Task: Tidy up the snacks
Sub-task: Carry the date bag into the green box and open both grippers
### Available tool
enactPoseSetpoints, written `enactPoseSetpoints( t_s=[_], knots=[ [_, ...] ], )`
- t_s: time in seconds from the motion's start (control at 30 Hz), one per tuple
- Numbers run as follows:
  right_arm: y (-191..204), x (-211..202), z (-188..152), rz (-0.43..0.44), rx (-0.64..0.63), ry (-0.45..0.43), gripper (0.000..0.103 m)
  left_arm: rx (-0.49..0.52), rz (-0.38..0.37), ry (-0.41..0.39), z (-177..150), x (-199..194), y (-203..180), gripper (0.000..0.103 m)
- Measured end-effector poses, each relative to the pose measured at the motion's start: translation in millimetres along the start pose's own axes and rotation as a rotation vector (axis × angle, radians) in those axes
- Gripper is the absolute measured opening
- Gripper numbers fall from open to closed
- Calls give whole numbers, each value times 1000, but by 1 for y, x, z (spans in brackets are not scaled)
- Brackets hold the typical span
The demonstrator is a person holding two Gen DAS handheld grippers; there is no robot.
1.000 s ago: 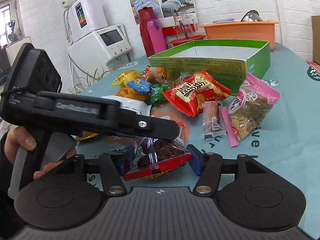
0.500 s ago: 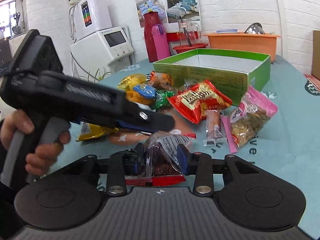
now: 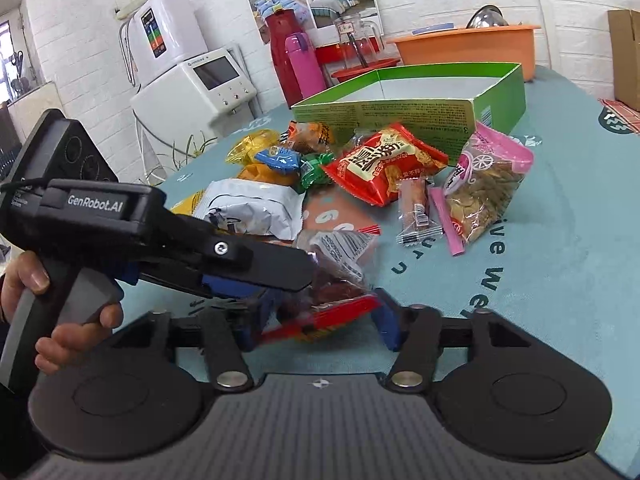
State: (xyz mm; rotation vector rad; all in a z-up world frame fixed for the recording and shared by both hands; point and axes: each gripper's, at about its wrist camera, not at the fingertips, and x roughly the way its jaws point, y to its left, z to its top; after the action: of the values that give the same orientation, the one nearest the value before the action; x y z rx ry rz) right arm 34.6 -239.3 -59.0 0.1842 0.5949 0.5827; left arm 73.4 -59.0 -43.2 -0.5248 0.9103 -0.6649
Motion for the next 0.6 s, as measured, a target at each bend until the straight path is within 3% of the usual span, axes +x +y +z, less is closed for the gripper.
enactPoseSetpoints(
  t_s=[0.13, 0.27, 0.6],
  knots=[
    [8, -4, 8, -61, -37, -49, 64, 41, -12, -44, 5, -2, -13, 103],
    [10, -19, 25, -60, -83, -142, 63, 109, -40, -108, 18, -17, -30, 102],
    [-6, -9, 90, -130, -148, -314, 62, 224, -78, -205, 93, -9, -59, 102]
  ],
)
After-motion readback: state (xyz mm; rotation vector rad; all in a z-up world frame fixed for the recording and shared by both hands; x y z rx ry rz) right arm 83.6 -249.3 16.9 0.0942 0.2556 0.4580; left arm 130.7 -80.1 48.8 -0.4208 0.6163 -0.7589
